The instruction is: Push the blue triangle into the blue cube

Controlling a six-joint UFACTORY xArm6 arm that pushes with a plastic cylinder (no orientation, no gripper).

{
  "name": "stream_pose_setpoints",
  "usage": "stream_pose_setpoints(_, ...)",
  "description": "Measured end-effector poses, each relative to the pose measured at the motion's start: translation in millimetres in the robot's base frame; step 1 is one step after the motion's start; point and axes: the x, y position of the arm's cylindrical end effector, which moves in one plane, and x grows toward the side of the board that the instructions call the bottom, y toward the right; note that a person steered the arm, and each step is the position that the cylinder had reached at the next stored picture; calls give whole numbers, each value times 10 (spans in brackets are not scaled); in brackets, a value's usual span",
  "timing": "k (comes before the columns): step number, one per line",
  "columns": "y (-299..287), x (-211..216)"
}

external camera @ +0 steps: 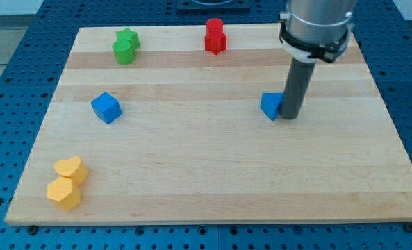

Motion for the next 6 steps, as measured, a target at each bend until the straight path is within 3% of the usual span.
stream_pose_setpoints(1,24,-156)
stream_pose_setpoints(2,-722,-54)
stream_pose_setpoints(6,-2745,-121)
